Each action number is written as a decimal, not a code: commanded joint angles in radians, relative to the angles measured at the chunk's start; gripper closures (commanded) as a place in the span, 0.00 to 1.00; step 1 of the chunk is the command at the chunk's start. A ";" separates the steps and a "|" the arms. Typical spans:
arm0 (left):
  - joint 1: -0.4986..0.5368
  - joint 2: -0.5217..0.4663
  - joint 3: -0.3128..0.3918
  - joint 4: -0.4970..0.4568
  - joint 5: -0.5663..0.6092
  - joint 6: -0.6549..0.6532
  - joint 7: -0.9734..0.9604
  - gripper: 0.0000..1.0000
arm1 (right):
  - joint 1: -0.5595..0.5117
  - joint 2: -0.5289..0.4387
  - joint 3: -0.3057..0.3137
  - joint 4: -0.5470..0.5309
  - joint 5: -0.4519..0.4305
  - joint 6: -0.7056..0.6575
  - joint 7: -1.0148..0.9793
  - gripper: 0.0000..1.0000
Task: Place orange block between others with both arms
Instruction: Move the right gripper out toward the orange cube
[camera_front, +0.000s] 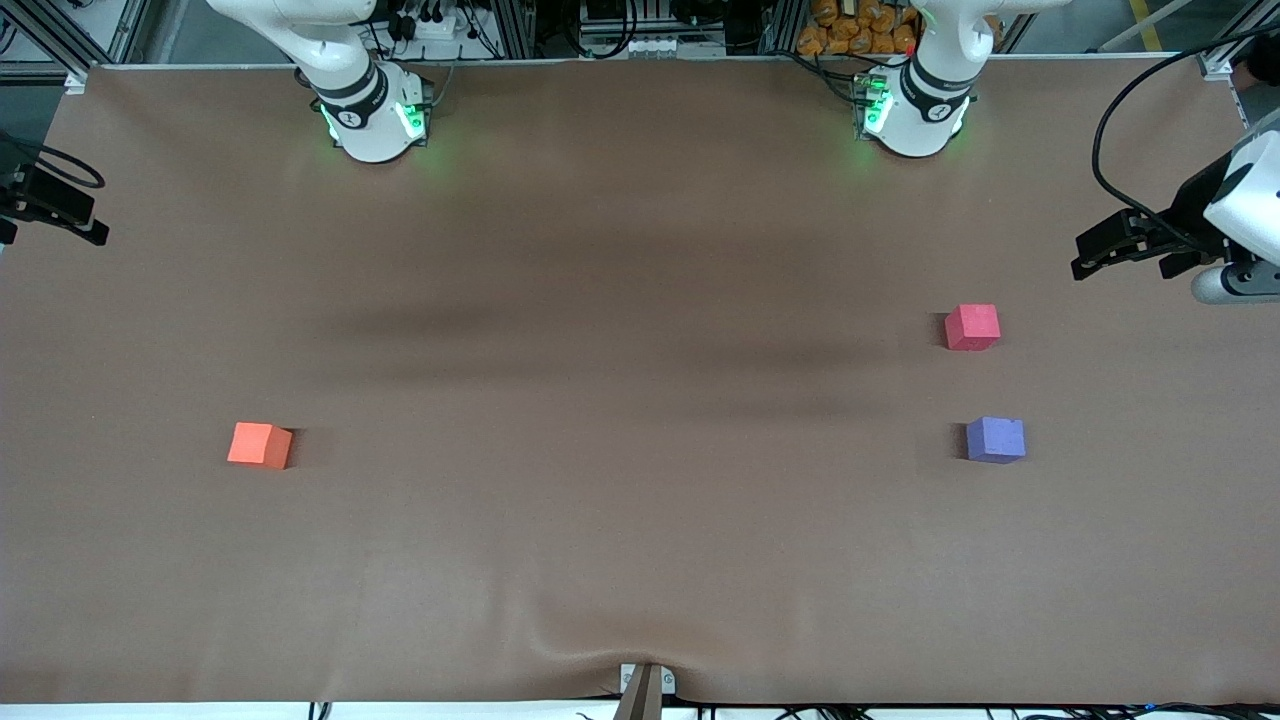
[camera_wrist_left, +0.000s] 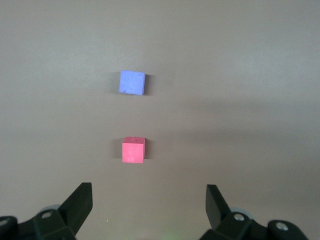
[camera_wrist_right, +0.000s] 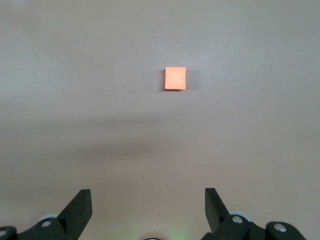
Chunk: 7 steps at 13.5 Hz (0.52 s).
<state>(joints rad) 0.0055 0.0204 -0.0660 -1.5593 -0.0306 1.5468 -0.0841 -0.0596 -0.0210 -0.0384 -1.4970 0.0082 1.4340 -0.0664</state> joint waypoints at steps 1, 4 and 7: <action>0.002 0.006 -0.005 0.019 0.008 -0.017 0.009 0.00 | -0.023 0.009 0.018 0.021 -0.016 -0.018 0.013 0.00; 0.001 0.006 -0.005 0.019 0.009 -0.017 0.007 0.00 | -0.023 0.010 0.018 0.021 -0.016 -0.018 0.013 0.00; 0.001 0.006 -0.005 0.019 0.008 -0.017 0.011 0.00 | -0.025 0.010 0.017 0.020 -0.016 -0.018 0.008 0.00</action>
<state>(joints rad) 0.0054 0.0204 -0.0663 -1.5593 -0.0306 1.5468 -0.0841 -0.0610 -0.0191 -0.0386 -1.4971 0.0077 1.4318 -0.0663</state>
